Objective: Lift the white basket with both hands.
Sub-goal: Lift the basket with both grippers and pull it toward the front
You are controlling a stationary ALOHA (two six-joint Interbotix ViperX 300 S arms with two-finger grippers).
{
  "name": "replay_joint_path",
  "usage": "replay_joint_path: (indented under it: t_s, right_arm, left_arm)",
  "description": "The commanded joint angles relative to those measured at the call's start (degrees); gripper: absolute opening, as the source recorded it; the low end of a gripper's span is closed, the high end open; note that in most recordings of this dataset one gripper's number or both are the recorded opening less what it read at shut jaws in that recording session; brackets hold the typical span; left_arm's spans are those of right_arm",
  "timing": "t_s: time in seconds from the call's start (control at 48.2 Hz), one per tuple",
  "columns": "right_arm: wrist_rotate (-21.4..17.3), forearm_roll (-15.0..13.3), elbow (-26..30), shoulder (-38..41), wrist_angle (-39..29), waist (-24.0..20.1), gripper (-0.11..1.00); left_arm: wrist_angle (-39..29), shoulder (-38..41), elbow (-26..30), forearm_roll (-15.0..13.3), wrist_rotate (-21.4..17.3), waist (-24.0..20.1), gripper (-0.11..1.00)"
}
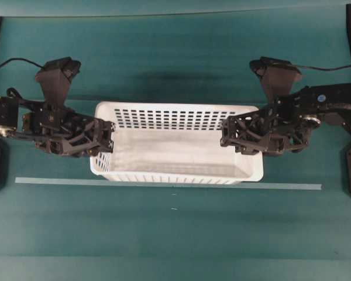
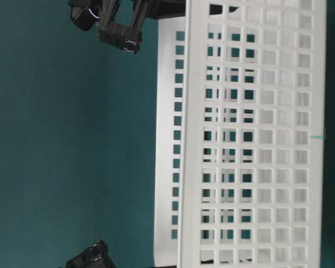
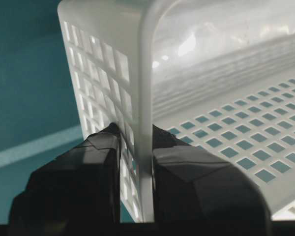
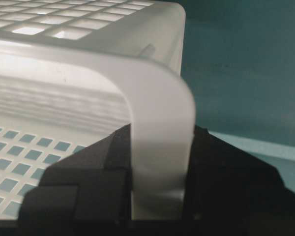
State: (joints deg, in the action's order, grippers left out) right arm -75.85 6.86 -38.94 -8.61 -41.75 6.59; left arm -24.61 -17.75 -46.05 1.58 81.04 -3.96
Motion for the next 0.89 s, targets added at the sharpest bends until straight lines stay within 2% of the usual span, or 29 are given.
replay_joint_path:
  t_s: [0.0,0.249,0.601,0.788,0.871]
  right_arm:
    - [0.0,-0.26,-0.62,0.35,-0.09,-2.46,0.17]
    - [-2.37,-0.53,-0.53,0.44,0.18,-4.75,0.17]
    - [-5.8,-1.23,-0.35,1.23,0.62,-7.56,0.17]
    - [-5.98,-1.41,-0.09,1.49,0.88,-8.09,0.17]
    - [-6.15,-1.32,0.09,1.76,0.88,-8.26,0.17]
  left_arm:
    - [0.26,0.09,1.14,0.26,0.09,1.41,0.07]
    - [0.0,2.72,2.72,0.26,1.14,4.83,0.07]
    - [-0.18,2.99,2.55,0.26,1.32,5.98,0.07]
    - [-0.26,3.52,2.9,0.26,1.41,6.94,0.07]
    - [-0.18,3.87,2.81,0.26,2.72,7.38,0.07]
